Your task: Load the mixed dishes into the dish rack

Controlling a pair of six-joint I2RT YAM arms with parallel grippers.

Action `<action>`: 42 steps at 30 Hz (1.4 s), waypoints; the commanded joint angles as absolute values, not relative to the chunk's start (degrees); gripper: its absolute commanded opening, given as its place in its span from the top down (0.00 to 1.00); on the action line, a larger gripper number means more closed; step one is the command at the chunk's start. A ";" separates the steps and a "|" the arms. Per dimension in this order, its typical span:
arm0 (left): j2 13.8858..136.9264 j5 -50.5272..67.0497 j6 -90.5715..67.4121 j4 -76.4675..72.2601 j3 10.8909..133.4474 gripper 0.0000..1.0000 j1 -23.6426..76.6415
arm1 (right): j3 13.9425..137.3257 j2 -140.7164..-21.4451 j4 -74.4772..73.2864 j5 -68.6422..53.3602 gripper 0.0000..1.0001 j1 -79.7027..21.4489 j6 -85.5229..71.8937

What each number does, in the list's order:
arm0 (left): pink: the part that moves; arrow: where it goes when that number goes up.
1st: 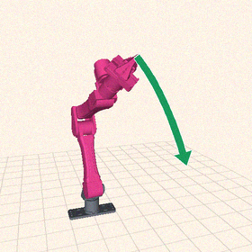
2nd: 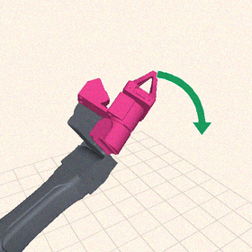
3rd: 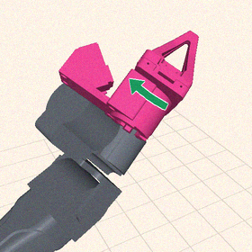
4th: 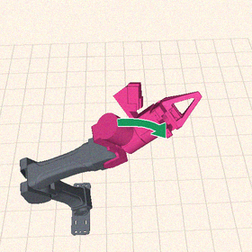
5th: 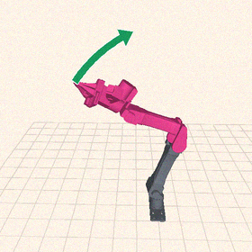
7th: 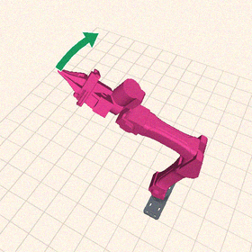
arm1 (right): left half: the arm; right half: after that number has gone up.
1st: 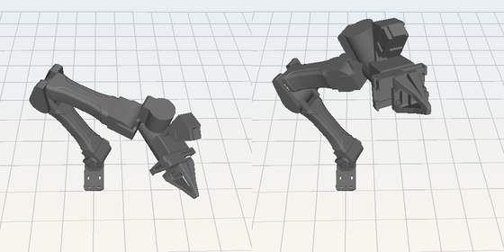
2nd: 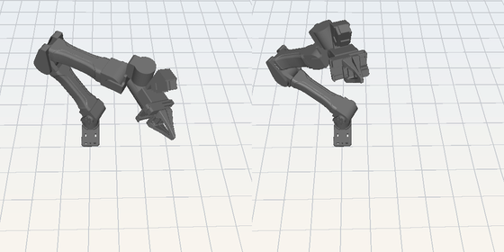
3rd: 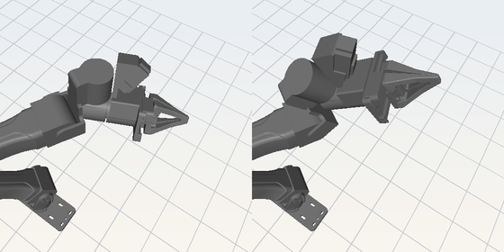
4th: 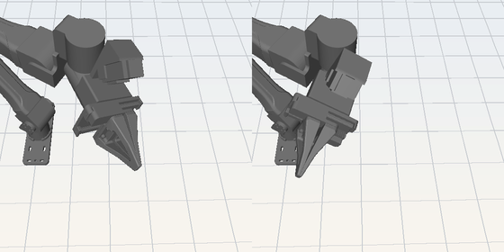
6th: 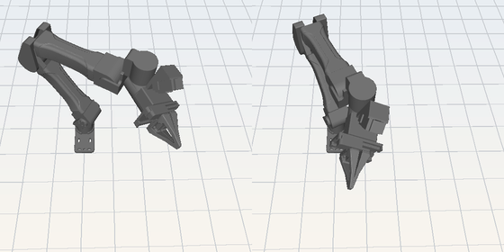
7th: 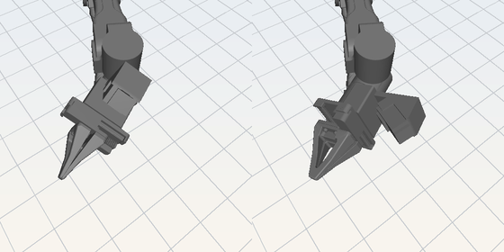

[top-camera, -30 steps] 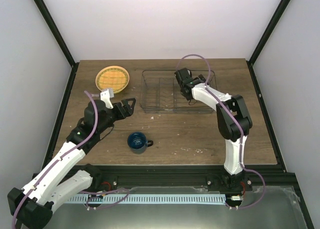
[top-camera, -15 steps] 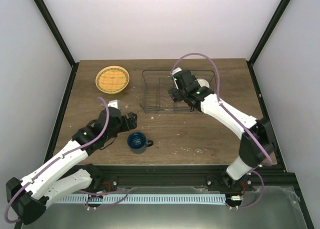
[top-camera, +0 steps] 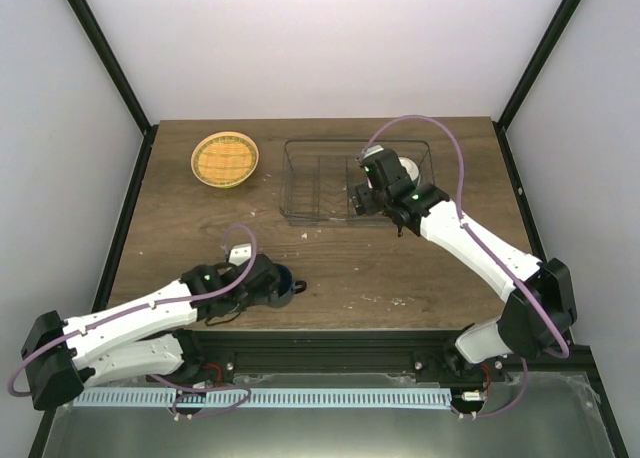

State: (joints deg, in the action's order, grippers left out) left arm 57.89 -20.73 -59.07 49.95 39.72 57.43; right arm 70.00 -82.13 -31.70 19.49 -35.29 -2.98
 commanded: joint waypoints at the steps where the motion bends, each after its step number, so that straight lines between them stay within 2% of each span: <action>1: 55.11 -22.69 -65.90 55.13 37.31 0.05 58.62 | 69.52 -80.95 -32.28 19.85 0.09 -35.19 -4.67; 7: 53.95 -22.09 -65.14 51.71 34.38 0.11 58.62 | 68.39 -80.06 -32.07 20.98 0.09 -35.24 -4.78; 17: 63.90 -20.27 -61.10 41.62 35.73 0.14 58.62 | 67.34 -79.14 -33.09 21.52 0.11 -35.24 -5.36; 20: 64.86 -20.17 -61.03 41.44 36.31 0.34 58.62 | 66.91 -78.62 -33.36 21.56 0.12 -35.25 -5.44; 25: 59.83 -20.85 -62.11 41.61 34.27 0.68 58.62 | 66.50 -78.12 -33.19 21.82 0.14 -35.24 -5.48; 31: 57.39 -20.60 -62.69 40.76 32.63 1.00 58.54 | 66.29 -78.77 -32.91 21.67 0.15 -35.24 -5.63; 36: 54.69 -19.73 -57.24 32.27 31.14 1.00 58.62 | 65.35 -78.09 -32.08 19.46 0.13 -35.18 -6.20; 42: 45.26 -25.06 -48.11 24.93 30.22 1.00 58.58 | 61.81 -73.87 -25.97 1.79 0.12 -35.16 -7.88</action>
